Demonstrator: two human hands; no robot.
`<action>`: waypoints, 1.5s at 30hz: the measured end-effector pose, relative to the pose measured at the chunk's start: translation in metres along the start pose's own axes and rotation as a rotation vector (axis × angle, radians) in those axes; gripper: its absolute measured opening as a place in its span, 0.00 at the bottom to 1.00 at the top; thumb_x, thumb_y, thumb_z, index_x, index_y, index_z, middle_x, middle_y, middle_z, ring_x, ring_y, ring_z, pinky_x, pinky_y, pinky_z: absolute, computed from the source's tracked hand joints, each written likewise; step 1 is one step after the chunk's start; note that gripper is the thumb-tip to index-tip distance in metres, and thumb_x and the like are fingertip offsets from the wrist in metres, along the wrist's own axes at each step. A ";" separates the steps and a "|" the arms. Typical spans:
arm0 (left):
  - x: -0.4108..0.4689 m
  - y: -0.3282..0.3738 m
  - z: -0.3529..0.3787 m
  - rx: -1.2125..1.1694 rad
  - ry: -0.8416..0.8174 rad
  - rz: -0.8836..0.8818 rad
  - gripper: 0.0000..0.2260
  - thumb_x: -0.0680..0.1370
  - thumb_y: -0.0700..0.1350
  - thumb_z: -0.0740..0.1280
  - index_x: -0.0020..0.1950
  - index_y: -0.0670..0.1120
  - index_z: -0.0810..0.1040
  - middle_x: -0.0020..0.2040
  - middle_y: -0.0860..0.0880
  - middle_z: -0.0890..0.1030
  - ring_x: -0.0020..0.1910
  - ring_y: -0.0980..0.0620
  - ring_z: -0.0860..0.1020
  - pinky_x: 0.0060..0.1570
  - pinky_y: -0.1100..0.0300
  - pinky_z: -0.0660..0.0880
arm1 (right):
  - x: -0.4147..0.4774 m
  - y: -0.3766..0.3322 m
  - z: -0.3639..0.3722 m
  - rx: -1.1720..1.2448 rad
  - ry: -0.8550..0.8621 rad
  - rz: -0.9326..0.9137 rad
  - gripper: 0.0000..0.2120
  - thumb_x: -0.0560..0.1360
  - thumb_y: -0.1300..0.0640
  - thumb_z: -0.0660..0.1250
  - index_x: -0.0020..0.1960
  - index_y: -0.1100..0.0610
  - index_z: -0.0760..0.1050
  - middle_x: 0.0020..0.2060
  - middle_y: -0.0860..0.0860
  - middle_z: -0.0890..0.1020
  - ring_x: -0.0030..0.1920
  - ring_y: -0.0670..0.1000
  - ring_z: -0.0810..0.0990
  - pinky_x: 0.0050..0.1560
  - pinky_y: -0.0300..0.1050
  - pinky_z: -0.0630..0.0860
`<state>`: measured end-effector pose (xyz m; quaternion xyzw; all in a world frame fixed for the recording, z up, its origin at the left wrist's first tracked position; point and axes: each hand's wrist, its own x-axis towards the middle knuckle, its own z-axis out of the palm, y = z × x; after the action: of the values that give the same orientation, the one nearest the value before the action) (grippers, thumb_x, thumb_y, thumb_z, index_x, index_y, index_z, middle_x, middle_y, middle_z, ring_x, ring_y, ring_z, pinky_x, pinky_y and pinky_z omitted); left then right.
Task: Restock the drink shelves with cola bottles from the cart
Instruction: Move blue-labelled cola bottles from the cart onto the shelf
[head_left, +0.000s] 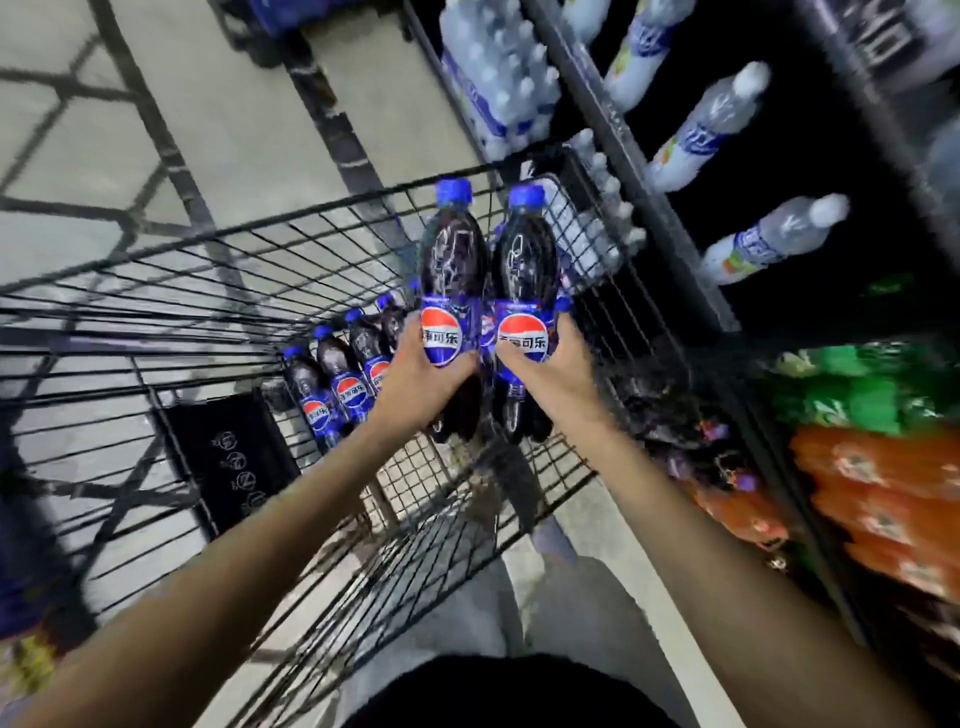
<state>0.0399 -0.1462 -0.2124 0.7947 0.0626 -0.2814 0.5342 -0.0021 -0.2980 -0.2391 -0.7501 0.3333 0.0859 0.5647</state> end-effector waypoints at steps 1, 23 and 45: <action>-0.008 0.011 0.005 0.019 -0.021 0.032 0.22 0.72 0.43 0.74 0.62 0.46 0.68 0.52 0.49 0.80 0.48 0.54 0.79 0.54 0.57 0.74 | -0.009 -0.004 -0.012 0.028 0.026 -0.015 0.21 0.57 0.37 0.69 0.47 0.42 0.71 0.45 0.42 0.81 0.44 0.41 0.81 0.48 0.43 0.77; -0.284 0.071 0.284 0.205 -0.670 0.379 0.12 0.72 0.46 0.69 0.54 0.47 0.78 0.47 0.49 0.84 0.45 0.54 0.82 0.44 0.64 0.77 | -0.316 0.151 -0.295 0.355 0.627 -0.047 0.14 0.71 0.56 0.72 0.54 0.54 0.75 0.42 0.46 0.82 0.41 0.44 0.81 0.42 0.39 0.75; -0.282 0.186 0.476 0.478 -0.820 0.849 0.31 0.76 0.46 0.70 0.71 0.43 0.55 0.62 0.47 0.75 0.60 0.48 0.75 0.61 0.48 0.73 | -0.313 0.168 -0.482 0.289 1.016 -0.096 0.19 0.70 0.54 0.76 0.55 0.47 0.70 0.44 0.39 0.79 0.42 0.32 0.78 0.38 0.25 0.71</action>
<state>-0.3017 -0.5887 -0.0446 0.6752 -0.5319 -0.3329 0.3877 -0.4609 -0.6314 -0.0463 -0.6259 0.5386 -0.3614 0.4330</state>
